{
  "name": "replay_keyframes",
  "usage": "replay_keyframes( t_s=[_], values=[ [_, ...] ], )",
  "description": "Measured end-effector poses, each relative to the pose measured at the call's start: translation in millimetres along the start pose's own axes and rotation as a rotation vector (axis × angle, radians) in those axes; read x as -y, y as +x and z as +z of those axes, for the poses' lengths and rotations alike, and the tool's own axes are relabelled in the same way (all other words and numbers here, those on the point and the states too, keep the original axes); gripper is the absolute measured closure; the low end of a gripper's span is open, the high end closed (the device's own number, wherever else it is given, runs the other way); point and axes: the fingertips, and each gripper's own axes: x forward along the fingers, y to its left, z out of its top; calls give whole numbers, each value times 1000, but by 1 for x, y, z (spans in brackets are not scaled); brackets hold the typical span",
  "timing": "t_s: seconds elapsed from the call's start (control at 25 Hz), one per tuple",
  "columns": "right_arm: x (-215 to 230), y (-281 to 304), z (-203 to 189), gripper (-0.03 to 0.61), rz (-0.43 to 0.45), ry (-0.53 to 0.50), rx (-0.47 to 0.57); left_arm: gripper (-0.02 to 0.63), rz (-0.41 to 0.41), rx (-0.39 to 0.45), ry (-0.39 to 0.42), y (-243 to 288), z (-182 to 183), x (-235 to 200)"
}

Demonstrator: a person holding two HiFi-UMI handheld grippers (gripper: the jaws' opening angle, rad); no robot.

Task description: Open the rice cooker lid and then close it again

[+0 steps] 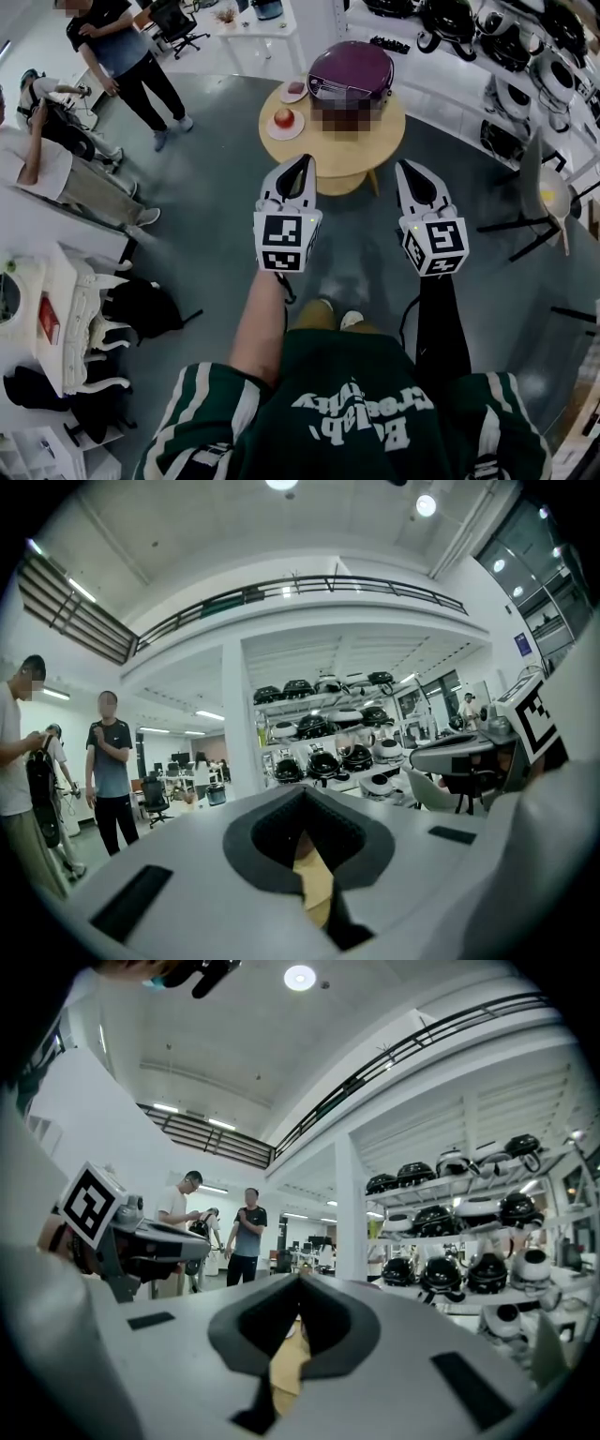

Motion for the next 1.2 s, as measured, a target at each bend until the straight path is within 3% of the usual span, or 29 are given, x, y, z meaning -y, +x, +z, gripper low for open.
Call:
replay_keyframes(
  t_s=[0.36, 0.6, 1.2],
  values=[
    [42, 80, -4, 574, -14, 9, 8, 614, -29, 19, 14, 87, 3, -29],
    [67, 165, -7, 574, -28, 6, -4, 614, -86, 27, 80, 164, 2, -61],
    [124, 352, -38, 574, -96, 13, -101, 614, -244, -4, 69, 354, -23, -138]
  ],
)
